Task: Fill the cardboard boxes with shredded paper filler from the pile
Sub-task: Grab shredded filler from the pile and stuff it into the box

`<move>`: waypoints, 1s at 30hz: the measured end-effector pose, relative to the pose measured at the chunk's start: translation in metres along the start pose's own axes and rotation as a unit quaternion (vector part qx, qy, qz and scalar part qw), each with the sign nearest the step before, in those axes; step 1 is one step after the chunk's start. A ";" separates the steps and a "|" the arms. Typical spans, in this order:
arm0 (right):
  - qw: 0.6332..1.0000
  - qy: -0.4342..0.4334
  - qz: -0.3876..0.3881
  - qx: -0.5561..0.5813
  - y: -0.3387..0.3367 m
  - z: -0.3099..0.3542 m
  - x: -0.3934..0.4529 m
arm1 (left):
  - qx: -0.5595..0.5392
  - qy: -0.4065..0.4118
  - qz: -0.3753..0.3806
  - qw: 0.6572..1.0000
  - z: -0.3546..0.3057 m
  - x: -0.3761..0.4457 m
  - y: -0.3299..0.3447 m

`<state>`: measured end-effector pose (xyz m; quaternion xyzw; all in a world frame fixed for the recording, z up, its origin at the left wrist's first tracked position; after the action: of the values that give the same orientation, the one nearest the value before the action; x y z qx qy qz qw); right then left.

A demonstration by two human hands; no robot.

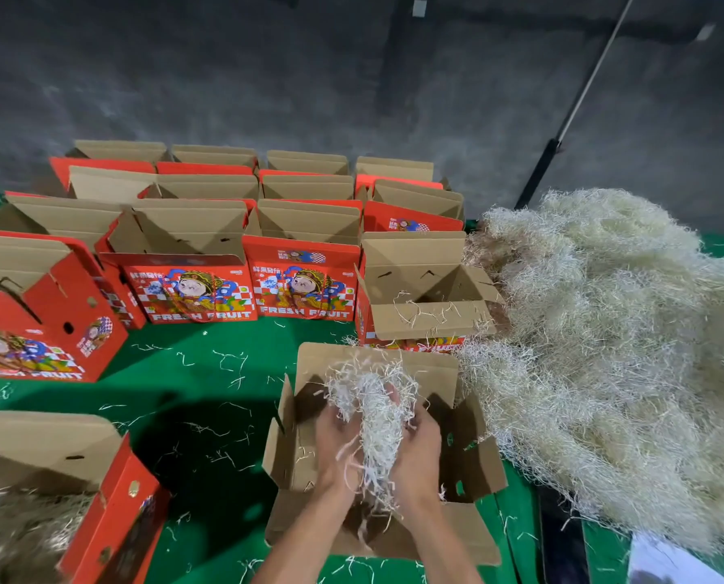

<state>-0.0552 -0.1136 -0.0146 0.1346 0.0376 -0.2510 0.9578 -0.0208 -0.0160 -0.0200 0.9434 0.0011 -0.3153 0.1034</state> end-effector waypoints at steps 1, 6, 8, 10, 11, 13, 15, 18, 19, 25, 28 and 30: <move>1.000 0.001 -0.003 -0.003 -0.009 0.006 0.005 | 0.020 0.011 0.000 1.000 -0.007 0.000 -0.005; 0.988 -0.040 -0.100 -0.112 -0.035 0.019 0.023 | 0.052 -0.003 -0.081 0.995 -0.022 0.000 -0.024; 0.987 -0.051 -0.012 -0.152 -0.007 0.010 0.013 | 0.095 0.002 0.007 0.995 -0.012 -0.012 0.005; 0.971 -0.087 0.006 -0.224 -0.002 0.011 0.010 | 0.091 0.028 0.020 0.995 -0.012 -0.017 0.007; 0.962 -0.115 -0.006 -0.250 -0.008 0.015 0.017 | 0.065 0.046 0.000 0.997 -0.018 -0.012 -0.002; 0.961 -0.118 -0.046 -0.246 -0.023 0.026 0.026 | 0.036 0.053 -0.074 0.995 -0.026 0.004 -0.025; 0.963 -0.122 -0.086 -0.225 -0.025 0.026 0.024 | 0.037 0.037 -0.124 0.991 -0.023 0.014 -0.032; 0.981 -0.122 -0.047 -0.144 -0.001 0.009 0.012 | 0.085 0.030 -0.047 0.995 -0.011 -0.003 0.005; 0.986 -0.108 -0.043 -0.122 -0.001 0.007 0.013 | 0.089 0.034 -0.037 0.995 -0.009 -0.004 0.007; 0.964 -0.143 -0.137 -0.175 -0.030 0.026 0.024 | 0.043 -0.028 -0.125 0.991 -0.019 0.018 -0.029; 0.978 -0.129 -0.036 -0.158 0.003 0.011 0.013 | 0.058 -0.015 -0.024 0.998 0.002 0.011 0.001; 0.980 -0.100 -0.068 -0.160 -0.014 0.013 0.020 | 0.023 0.002 -0.075 0.997 -0.007 0.016 -0.016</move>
<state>-0.0447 -0.1384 -0.0085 -0.0492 -0.0099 -0.3185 0.9466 -0.0045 0.0002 -0.0269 0.9436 0.0643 -0.3198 0.0573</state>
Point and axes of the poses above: each hand's wrist, its own x-axis towards the middle knuckle, its own y-axis out of the palm, z = x × y, the point moved 4 cm from there along x, towards the middle knuckle, and after that the axes turned 9 degrees about -y, right-handed, at the moved point
